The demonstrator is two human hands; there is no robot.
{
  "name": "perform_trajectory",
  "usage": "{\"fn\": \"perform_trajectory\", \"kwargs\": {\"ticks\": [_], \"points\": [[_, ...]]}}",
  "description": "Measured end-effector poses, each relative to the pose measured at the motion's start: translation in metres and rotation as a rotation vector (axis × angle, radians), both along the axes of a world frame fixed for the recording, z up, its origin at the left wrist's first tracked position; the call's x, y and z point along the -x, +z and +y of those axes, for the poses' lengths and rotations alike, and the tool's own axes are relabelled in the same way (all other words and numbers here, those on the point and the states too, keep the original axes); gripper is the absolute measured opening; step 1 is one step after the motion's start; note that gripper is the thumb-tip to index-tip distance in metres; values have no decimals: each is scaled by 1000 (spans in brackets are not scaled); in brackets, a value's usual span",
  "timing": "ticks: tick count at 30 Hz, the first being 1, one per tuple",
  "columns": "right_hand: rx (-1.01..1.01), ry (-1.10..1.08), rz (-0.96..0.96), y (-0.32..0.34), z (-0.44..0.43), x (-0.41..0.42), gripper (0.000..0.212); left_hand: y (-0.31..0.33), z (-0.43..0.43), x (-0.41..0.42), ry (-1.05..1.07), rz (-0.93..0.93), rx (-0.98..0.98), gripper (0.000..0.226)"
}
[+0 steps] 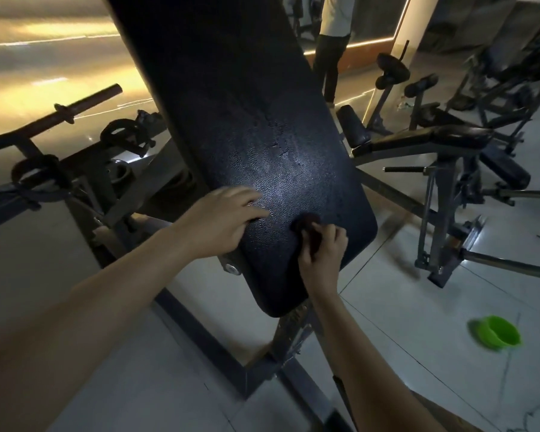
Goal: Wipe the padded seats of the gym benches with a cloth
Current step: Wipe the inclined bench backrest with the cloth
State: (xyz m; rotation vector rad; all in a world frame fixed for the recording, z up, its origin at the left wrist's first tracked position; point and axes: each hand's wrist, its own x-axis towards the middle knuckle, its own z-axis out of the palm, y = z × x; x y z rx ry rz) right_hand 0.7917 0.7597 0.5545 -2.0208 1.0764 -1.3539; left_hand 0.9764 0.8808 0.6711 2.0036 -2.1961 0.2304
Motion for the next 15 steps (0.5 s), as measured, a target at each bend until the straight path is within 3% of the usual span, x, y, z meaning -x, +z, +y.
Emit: {"fn": "perform_trajectory", "kwargs": {"ticks": [3,8,15], "points": [[-27,93,-44,30,-6,-14,26,16,-1,-7,83,-4,131,46],[196,351,-28,86,6,-67,37,50,-10,1,231,92,254,52],[298,415,14,44,51,-56,28,51,-16,1,288,184,226,55]]}}
